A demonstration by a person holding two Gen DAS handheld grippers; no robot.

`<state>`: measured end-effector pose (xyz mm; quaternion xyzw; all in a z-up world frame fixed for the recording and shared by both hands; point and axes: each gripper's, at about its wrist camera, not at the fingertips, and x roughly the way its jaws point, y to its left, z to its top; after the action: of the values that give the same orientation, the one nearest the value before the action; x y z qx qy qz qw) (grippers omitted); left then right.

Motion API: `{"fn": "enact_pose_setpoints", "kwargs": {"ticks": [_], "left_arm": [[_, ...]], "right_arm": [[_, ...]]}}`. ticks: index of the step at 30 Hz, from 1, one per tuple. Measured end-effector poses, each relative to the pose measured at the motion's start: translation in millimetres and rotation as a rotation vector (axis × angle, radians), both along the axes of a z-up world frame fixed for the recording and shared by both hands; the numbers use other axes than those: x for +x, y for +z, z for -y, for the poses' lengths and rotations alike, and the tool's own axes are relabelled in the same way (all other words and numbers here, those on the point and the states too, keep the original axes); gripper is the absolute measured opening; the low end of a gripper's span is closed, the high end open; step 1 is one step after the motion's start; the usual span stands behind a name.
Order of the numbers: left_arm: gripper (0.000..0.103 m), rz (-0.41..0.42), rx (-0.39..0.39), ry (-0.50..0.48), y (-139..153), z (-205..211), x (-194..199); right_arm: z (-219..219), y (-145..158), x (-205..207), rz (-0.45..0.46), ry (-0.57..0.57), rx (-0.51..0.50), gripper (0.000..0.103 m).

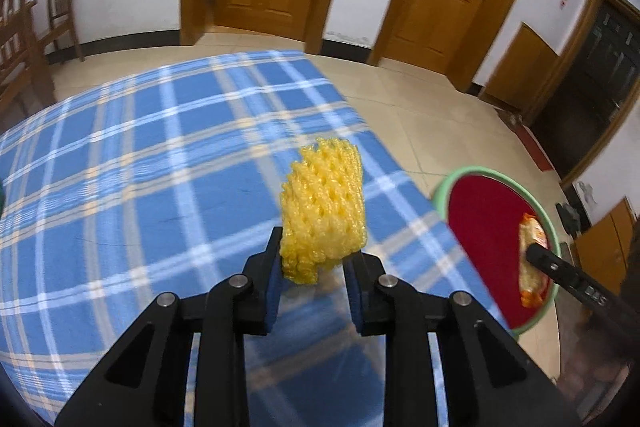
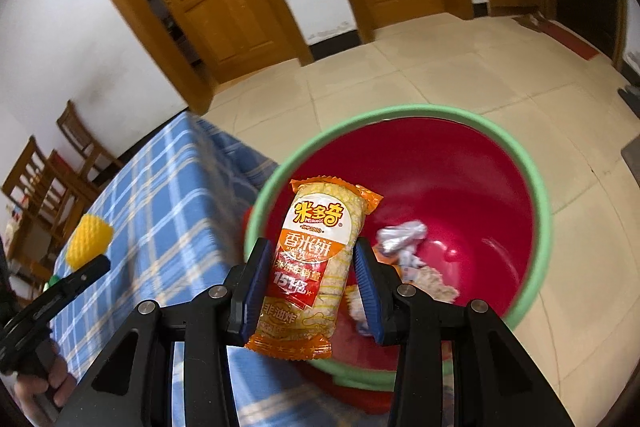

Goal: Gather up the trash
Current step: 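Carry the yellow mesh pad and snack packet over the red bin, then open the right gripper to drop the snack packet while the left gripper releases the mesh pad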

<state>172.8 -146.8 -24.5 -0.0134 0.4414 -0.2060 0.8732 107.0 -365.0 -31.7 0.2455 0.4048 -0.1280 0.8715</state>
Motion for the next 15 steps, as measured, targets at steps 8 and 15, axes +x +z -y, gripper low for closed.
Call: {"fn": "enact_pose_setpoints", "kwargs": {"ticks": [8,15], "left_arm": [[0.027,0.006,0.023,-0.100,3,45,-15],[0.027,0.012,0.046,-0.194,1,83,-27]], "right_arm": [[30,-13,-14,-0.023,-0.073,0.026,0.045],[47,-20,-24,-0.023,-0.110,0.059,0.045]]}}
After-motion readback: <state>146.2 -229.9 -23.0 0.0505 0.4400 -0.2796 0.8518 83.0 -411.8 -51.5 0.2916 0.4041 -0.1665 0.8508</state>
